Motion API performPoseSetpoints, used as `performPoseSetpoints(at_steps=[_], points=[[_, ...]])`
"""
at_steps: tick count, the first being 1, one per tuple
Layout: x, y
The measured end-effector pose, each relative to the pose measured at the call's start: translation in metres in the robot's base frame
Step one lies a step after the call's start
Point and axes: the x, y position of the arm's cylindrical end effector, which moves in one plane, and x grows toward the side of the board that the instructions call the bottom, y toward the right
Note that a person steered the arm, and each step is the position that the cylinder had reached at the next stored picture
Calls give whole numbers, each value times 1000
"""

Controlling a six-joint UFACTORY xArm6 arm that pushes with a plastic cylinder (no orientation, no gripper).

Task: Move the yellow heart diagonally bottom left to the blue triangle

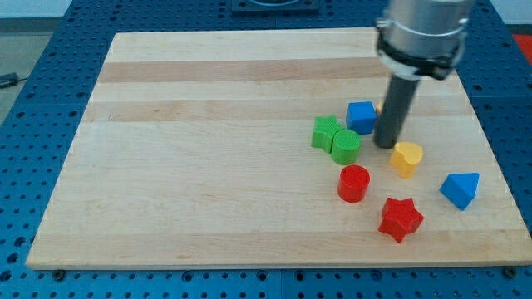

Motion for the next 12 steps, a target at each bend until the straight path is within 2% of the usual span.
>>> performPoseSetpoints(at_steps=[1, 2, 3, 6, 8, 9, 11, 12], points=[[1, 54], [18, 62], [37, 39], [33, -27], [33, -36], [33, -16], [34, 77], [63, 107]])
